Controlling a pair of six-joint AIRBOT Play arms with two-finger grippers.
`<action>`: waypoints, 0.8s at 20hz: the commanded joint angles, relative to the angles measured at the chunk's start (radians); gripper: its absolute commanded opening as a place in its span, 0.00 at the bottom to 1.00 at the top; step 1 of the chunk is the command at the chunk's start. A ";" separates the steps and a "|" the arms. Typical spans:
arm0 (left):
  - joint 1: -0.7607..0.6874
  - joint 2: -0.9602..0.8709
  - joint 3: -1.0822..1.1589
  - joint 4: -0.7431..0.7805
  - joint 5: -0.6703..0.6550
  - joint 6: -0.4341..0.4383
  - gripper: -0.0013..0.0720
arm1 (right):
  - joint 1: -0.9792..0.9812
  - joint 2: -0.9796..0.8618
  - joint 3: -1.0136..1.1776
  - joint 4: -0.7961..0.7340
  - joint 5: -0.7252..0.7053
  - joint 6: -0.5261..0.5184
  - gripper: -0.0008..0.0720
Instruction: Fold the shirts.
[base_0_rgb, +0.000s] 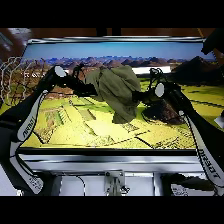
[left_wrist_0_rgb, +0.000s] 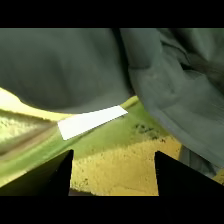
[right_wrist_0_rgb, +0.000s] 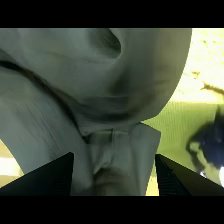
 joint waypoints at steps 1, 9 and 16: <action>-0.020 -0.091 0.066 -0.015 0.008 0.092 0.84 | 0.000 -0.032 0.001 0.013 -0.014 0.006 0.84; -0.050 -0.119 0.079 -0.012 0.206 0.080 0.64 | 0.001 -0.035 0.001 0.061 0.129 -0.025 0.84; -0.005 -0.119 0.079 0.086 0.114 0.020 0.10 | 0.083 -0.122 0.000 0.115 0.231 -0.155 0.87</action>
